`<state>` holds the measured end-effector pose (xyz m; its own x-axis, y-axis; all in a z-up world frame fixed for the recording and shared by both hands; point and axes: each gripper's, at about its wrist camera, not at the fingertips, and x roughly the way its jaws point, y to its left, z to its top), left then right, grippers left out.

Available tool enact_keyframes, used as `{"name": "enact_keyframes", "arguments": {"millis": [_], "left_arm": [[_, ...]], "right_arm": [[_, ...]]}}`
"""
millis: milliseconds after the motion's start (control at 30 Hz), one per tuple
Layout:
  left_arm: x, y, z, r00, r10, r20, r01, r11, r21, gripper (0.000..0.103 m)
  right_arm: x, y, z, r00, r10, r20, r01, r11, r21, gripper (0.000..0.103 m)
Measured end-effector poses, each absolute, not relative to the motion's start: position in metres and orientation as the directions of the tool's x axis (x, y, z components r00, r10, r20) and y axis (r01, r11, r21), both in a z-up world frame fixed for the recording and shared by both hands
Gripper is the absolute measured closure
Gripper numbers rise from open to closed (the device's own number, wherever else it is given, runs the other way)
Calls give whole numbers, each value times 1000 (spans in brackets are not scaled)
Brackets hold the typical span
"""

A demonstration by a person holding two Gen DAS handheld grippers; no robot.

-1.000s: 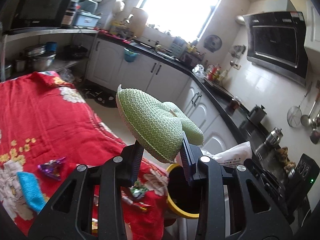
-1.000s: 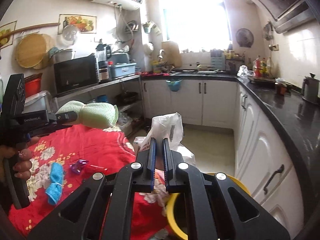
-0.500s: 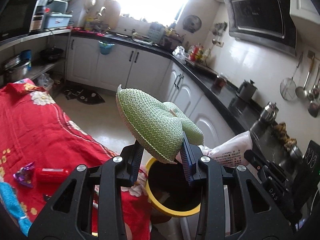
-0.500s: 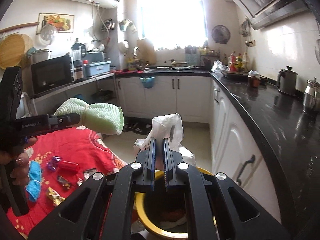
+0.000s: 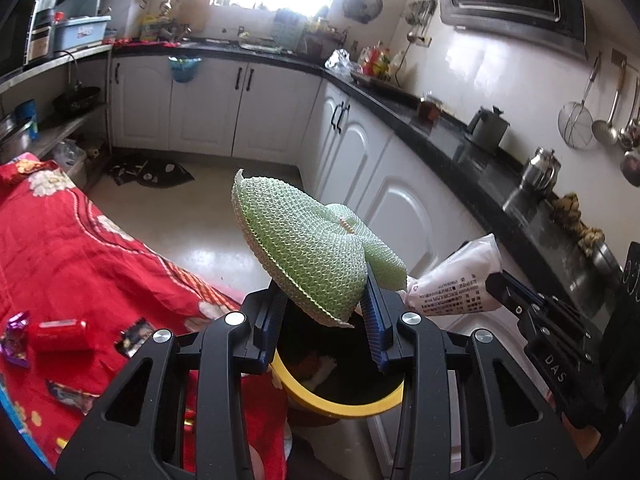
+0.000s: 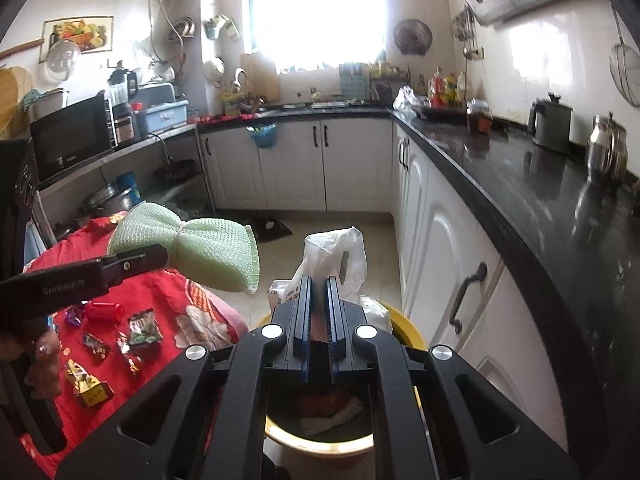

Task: Collect trash
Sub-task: 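Open the right tool over the bin while the left tool drops the green pad in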

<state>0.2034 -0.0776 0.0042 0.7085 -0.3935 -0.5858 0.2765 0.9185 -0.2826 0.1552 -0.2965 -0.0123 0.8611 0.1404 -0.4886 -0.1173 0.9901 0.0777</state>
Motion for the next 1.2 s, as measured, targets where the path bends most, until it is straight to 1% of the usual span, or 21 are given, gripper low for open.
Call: {"name": "enact_keyframes", "arguments": {"millis": [233,467,600,667,733,767,800,867,900,933,967,1000,1033,1200], "left_arm": [[213,-90,-20,672,-388,-630,274,922,-275,74],[223,-97,-42,644,-372,-668,264,928,-261,73],[227,-100,-52,629,-365,-686,260,931,-258,71],[229,-101,-55,624,-362,-692,255,932,-258,70],[230,-99,-59,618,-356,-701,244,934,-260,58],[230,-98,-59,618,-355,-702,238,935,-263,55],[231,-95,-60,618,-351,-704,230,936,-265,49],[230,-91,-59,620,-347,-704,220,938,-268,41],[229,-88,-58,623,-344,-702,212,939,-272,32],[228,-86,-57,626,-344,-700,207,939,-276,24],[227,-83,-55,629,-344,-697,204,938,-280,20],[226,-80,-53,634,-341,-693,199,939,-280,13],[224,-77,-50,639,-339,-691,193,940,-282,11],[213,-65,-36,673,-323,-666,168,943,-288,11]], "right_arm": [[166,-300,-37,824,134,-550,-93,990,101,96],[176,-299,-61,794,110,-598,-73,994,86,96],[180,-303,-70,782,100,-616,-57,994,91,94],[182,-305,-74,777,98,-621,-49,994,96,86],[183,-308,-77,778,77,-624,-24,995,92,57],[182,-310,-78,779,77,-622,-17,995,101,56],[181,-311,-78,780,78,-621,-14,994,108,56],[180,-312,-77,780,67,-622,0,994,107,49],[179,-312,-76,783,59,-619,6,995,103,43],[177,-312,-75,788,57,-614,9,995,104,39],[176,-312,-74,791,54,-609,13,994,105,37],[175,-312,-72,794,52,-606,14,994,105,35],[172,-310,-69,800,49,-598,14,995,101,32],[165,-305,-57,822,48,-568,4,996,91,25]]}}
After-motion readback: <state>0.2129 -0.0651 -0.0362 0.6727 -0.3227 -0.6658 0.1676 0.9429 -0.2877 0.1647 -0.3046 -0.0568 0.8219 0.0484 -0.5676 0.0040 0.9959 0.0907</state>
